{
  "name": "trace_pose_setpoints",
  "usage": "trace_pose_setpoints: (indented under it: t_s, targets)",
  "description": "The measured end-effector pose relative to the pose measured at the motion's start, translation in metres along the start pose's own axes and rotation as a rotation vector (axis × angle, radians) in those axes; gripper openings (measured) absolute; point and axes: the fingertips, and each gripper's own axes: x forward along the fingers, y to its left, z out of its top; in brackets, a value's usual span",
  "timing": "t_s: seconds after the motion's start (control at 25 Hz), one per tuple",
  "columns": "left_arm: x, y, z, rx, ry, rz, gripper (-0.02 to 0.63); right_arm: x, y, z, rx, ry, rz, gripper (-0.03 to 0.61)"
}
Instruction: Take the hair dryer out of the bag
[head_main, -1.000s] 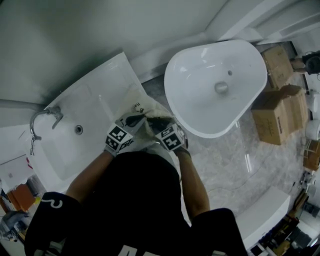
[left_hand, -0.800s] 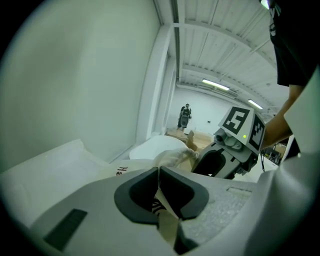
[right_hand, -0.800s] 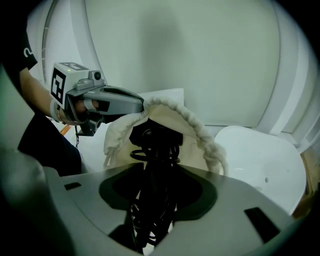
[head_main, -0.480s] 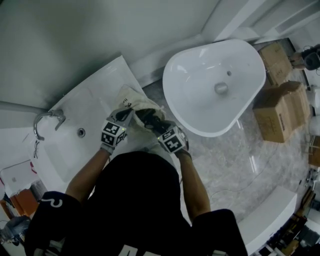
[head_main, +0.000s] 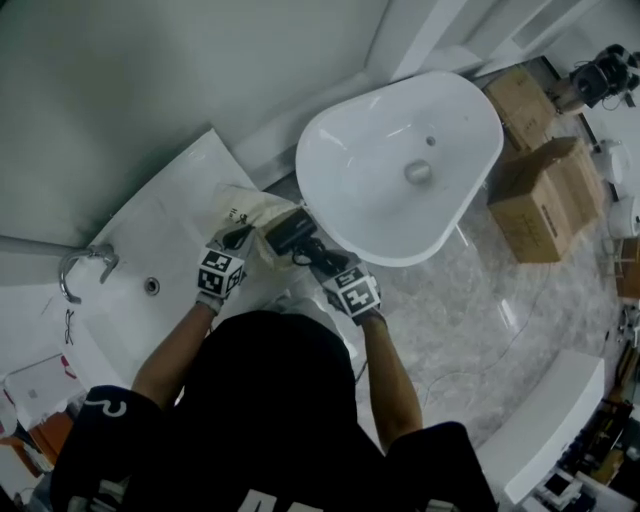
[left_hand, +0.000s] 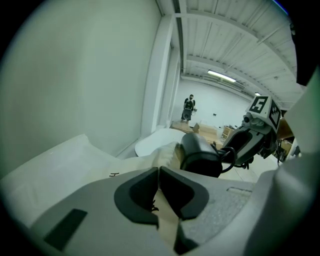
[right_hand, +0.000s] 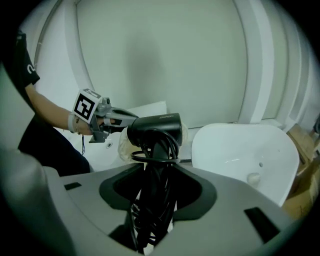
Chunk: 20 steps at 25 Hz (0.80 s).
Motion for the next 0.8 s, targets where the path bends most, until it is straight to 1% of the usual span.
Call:
trace_pose_setpoints:
  t_s: [0.12, 0.28, 0.4, 0.52, 0.64, 0.72, 0.8]
  targets:
    - [0.003, -0.007, 0.0, 0.012, 0.003, -0.009, 0.014, -0.02, -0.012, 0.003, 0.047, -0.059, -0.028, 0.172]
    - [0.0, -0.024, 0.009, 0.013, -0.033, -0.062, 0.015, -0.043, -0.031, 0.013, 0.074, -0.124, -0.075, 0.172]
    - [-0.007, -0.032, 0.022, 0.019, -0.086, -0.092, 0.026, -0.053, -0.04, 0.026, 0.078, -0.165, -0.103, 0.172]
    - [-0.022, -0.032, 0.041, -0.001, -0.156, -0.1, 0.032, -0.058, -0.046, 0.042, 0.076, -0.201, -0.115, 0.172]
    - [-0.038, -0.021, 0.057, -0.024, -0.209, -0.069, 0.032, -0.06, -0.047, 0.06, 0.057, -0.224, -0.12, 0.172]
    - [-0.05, -0.007, 0.061, -0.037, -0.227, -0.026, 0.026, -0.057, -0.044, 0.076, 0.043, -0.246, -0.107, 0.172]
    - [-0.065, 0.01, 0.061, -0.046, -0.243, 0.025, 0.001, -0.052, -0.037, 0.092, 0.026, -0.262, -0.091, 0.172]
